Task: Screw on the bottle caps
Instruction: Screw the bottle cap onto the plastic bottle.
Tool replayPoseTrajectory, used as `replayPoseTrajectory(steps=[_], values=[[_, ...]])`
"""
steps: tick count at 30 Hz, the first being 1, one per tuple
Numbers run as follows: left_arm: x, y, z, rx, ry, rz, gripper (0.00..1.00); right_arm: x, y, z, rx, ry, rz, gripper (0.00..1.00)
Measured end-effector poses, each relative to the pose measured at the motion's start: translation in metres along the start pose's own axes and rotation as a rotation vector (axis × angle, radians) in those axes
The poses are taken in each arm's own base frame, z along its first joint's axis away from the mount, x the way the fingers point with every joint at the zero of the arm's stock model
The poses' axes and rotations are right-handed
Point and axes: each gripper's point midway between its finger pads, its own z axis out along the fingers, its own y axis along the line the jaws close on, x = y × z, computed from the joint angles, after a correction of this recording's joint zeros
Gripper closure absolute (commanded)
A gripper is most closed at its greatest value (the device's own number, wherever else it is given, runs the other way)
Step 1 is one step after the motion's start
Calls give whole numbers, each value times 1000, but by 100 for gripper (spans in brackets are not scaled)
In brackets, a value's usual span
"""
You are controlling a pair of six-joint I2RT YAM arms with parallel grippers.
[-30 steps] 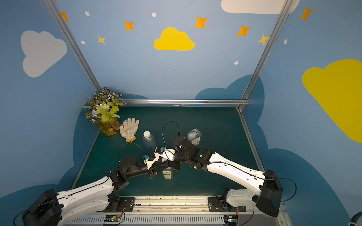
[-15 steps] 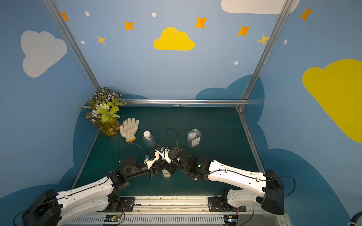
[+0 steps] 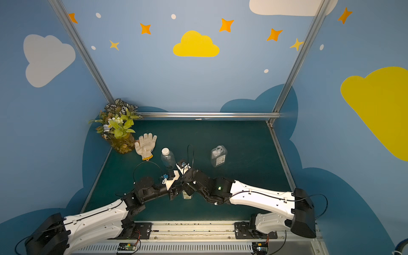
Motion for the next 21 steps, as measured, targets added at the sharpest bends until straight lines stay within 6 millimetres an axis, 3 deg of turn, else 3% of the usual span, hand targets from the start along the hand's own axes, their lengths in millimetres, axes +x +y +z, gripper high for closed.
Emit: replayPoseTrajectory(steps=[4,7,11,13,21], values=[[1,-2,0,12,1,1,97,-1,0,-11,-60,17,-111,33],[4,-4,0,28,8,-2,97,-4,-1,-32,-157,-4,-211,25],[4,-9,-1,54,7,-2,97,-11,-7,-62,-294,-77,-348,26],[4,-11,-1,66,8,-2,97,-9,-8,-67,-355,-88,-409,28],[4,-16,-2,93,4,-2,97,18,4,-47,-586,10,-575,35]])
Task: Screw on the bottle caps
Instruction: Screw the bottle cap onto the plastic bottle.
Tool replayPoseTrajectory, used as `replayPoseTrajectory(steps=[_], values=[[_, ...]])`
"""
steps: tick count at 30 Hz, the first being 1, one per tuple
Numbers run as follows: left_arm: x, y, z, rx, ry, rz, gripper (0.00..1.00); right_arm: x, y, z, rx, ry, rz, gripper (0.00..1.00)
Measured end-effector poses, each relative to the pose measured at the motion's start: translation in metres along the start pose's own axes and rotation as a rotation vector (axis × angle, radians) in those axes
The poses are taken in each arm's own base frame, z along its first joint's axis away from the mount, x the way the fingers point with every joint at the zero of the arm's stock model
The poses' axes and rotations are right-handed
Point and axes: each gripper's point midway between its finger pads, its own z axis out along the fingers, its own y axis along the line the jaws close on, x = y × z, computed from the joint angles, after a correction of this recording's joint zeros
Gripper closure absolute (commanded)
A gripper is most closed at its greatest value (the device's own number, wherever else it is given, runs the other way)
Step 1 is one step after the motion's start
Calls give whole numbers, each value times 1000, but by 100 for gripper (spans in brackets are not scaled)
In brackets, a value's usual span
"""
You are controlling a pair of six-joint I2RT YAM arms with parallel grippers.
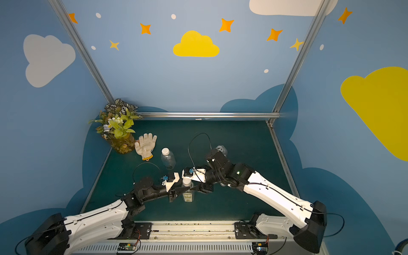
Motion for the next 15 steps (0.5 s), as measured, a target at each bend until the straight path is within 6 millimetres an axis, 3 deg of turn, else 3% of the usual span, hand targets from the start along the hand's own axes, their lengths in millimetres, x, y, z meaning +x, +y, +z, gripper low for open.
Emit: replayPoseTrajectory(steps=[8,15], values=[[0,-1,0,2,0,0,97,-11,-5,10,-76,-27,-86,39],[0,-1,-2,2,-1,1,97,-8,-6,21,-109,-17,-100,40]])
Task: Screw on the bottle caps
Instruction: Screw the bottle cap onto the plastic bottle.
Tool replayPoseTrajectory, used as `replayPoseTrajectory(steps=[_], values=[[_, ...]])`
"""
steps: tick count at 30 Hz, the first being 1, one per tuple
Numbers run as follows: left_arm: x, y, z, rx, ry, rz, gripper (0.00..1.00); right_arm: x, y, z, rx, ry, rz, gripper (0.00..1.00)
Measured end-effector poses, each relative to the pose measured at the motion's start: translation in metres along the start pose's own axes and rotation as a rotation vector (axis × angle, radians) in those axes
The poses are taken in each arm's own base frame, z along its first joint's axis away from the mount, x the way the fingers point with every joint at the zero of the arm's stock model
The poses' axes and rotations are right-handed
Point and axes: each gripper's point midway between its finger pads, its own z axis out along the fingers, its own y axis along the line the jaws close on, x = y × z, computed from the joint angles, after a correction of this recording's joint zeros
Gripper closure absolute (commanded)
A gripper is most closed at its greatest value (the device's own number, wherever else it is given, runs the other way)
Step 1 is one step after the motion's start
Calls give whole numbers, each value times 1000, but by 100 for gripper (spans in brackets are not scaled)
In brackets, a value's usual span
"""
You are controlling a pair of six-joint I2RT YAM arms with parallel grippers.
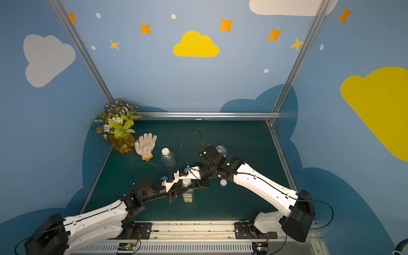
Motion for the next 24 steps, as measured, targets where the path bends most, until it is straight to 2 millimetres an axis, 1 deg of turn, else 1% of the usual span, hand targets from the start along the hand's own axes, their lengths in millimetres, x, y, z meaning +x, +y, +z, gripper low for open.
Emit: replayPoseTrajectory(steps=[5,8,10,14,21,24], values=[[0,0,0,0,0,0,96,4,-3,7,-14,15,12,42],[-1,0,-1,0,-3,1,96,3,-5,10,-17,18,16,47],[-1,0,-1,0,-3,1,96,3,-7,11,-17,19,17,54],[1,0,-2,-4,-3,1,96,3,-7,13,-22,19,23,59],[1,0,-3,-5,-1,0,95,3,-7,14,-28,17,25,62],[1,0,-3,-6,0,0,95,3,-7,14,-31,16,30,71]])
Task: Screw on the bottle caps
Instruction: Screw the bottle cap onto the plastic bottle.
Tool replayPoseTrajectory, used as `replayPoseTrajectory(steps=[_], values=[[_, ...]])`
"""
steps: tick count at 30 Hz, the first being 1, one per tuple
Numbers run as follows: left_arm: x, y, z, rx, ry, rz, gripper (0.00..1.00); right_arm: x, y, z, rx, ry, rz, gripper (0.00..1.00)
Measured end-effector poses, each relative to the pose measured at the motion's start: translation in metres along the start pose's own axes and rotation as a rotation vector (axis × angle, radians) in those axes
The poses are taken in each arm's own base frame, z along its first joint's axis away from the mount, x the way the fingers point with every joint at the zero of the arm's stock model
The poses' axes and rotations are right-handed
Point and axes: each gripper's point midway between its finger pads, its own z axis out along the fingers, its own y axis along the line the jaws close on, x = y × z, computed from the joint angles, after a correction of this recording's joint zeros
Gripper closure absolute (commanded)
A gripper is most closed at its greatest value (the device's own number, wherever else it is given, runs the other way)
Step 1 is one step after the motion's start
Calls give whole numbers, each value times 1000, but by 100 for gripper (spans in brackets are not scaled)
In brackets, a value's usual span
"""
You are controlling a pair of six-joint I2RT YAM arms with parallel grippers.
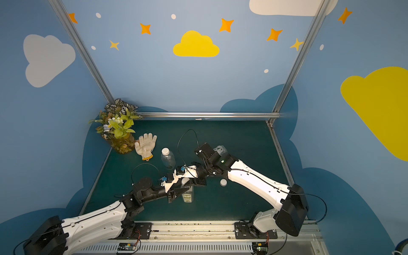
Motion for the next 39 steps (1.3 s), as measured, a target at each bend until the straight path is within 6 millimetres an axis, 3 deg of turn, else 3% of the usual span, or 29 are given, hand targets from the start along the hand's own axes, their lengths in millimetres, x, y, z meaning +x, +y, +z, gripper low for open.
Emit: replayPoseTrajectory(steps=[8,11,22,39], values=[[0,2,0,-9,0,-5,95,0,-3,2,8,15,45,95],[0,3,-1,-14,0,-6,95,-1,-5,4,36,31,67,100],[1,1,-2,-4,-1,0,95,-4,1,5,222,78,154,100],[0,8,-2,-43,-4,-13,95,-7,-10,3,546,91,414,100]])
